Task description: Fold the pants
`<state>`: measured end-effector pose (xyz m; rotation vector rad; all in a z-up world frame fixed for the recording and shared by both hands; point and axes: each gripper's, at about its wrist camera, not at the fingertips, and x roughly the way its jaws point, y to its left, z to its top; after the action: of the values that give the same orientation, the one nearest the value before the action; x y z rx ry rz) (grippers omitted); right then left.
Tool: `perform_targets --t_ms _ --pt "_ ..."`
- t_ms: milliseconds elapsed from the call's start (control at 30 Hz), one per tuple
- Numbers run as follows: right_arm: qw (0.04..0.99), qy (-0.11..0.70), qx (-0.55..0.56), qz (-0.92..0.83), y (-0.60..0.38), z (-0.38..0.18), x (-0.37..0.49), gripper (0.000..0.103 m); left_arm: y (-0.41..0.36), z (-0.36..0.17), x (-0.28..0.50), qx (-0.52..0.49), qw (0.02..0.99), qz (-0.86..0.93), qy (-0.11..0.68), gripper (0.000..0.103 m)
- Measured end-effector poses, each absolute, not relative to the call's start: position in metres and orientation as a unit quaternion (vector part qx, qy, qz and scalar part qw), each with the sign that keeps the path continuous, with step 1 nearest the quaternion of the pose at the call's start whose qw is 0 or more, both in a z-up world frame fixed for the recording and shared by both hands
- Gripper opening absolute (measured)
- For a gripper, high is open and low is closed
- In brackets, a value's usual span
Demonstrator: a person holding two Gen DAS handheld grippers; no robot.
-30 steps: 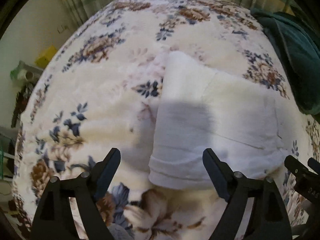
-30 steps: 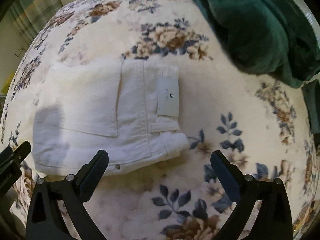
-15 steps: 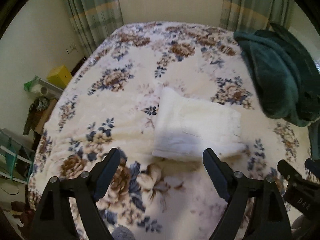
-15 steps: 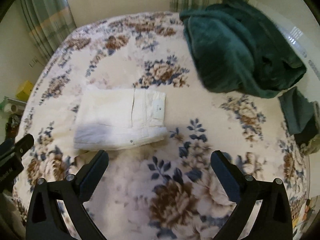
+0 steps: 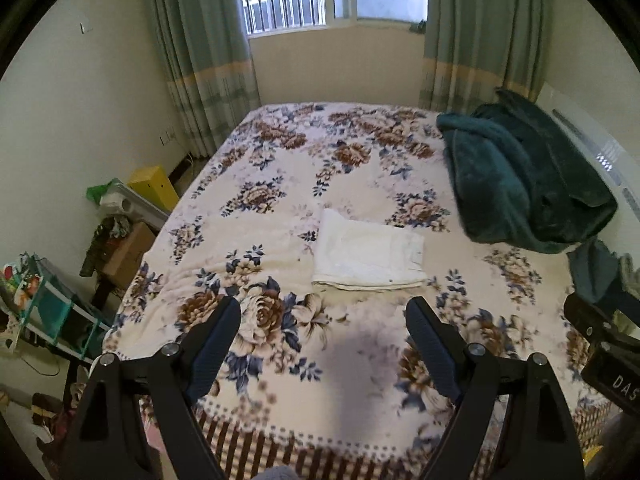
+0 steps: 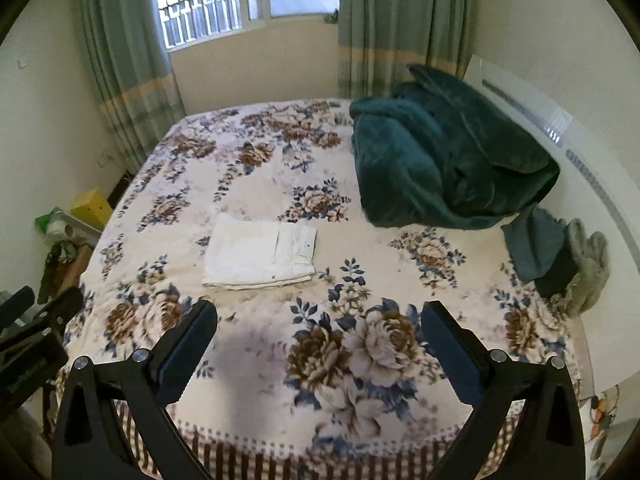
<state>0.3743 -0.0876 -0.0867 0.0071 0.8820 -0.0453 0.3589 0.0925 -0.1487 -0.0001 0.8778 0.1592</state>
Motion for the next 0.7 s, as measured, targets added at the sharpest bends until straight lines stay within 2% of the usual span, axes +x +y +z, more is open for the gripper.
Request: perform_targets --t_ms 367,700 --pt "0.930 0.367 -0.018 -0.009 -0.084 0.039 0.231 0.103 0.098 -0.079 0.262 -0.023 0.910 0.064 0.408 0.084" --pt "0.939 0.344 -0.012 -0.010 -0.070 0.103 0.158 0.103 0.107 -0.030 0.214 -0.012 0.926 0.055 0.373 0.084"
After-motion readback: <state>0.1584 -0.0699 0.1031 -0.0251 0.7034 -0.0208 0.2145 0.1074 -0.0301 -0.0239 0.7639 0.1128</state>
